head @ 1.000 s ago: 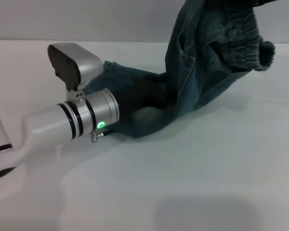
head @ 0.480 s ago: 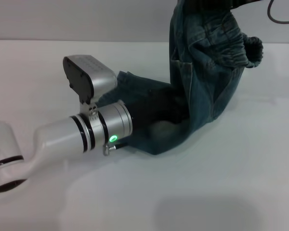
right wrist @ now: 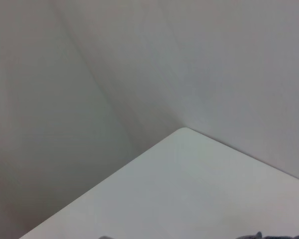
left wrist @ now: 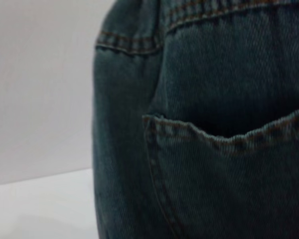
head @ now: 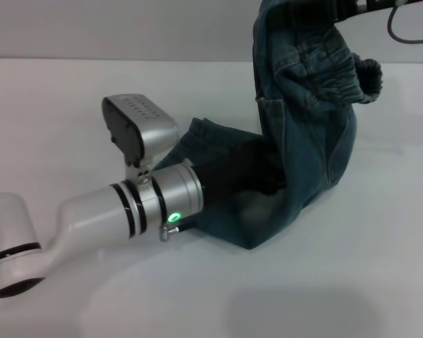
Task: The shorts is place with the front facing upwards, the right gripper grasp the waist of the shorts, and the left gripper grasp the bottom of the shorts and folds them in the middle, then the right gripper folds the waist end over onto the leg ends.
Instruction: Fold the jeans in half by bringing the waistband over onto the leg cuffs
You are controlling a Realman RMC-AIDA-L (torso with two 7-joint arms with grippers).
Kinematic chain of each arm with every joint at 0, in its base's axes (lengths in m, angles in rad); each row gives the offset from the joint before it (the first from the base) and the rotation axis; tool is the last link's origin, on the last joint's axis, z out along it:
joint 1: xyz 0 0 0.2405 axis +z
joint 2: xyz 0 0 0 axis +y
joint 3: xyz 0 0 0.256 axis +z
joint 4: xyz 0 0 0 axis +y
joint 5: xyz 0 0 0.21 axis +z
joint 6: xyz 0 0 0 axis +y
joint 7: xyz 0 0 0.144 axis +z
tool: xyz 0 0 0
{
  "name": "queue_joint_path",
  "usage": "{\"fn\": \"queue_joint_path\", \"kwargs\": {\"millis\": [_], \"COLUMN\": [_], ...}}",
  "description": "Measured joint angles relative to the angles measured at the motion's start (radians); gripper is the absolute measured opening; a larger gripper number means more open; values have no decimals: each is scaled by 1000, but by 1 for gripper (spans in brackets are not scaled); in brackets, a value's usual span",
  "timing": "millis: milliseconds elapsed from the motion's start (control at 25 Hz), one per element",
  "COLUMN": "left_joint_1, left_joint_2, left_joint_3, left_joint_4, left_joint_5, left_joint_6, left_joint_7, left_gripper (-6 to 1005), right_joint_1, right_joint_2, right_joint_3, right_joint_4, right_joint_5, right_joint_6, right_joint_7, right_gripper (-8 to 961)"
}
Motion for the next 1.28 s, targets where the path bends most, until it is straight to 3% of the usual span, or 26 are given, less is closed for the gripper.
{"fn": "queue_joint_path", "kwargs": {"millis": [680,840,1000,1280], "left_joint_1": [137,150,158,184], "left_joint_2": [13,13,13,13], "left_joint_3": [-192,-238,-263,-329], "left_joint_4": [251,269,276,278], "left_joint_5": [19,19,18,17], "left_joint_6": [-2,5,15,57], "left_joint_7": [-17,-15,-8,19], "left_gripper": [651,652,652,652], "right_joint_1": [-28,-16,14,38], "right_joint_2": [8,31,58,82], "right_joint_3": [0,-32,-138,-205], "right_joint_4": [90,149,228,289], "right_joint_5": [1,1,-3,-4], "right_joint_6": [9,39,141,234], "right_joint_7": [-50,-104,-163,-198], "right_gripper": [83,96,110,133]}}
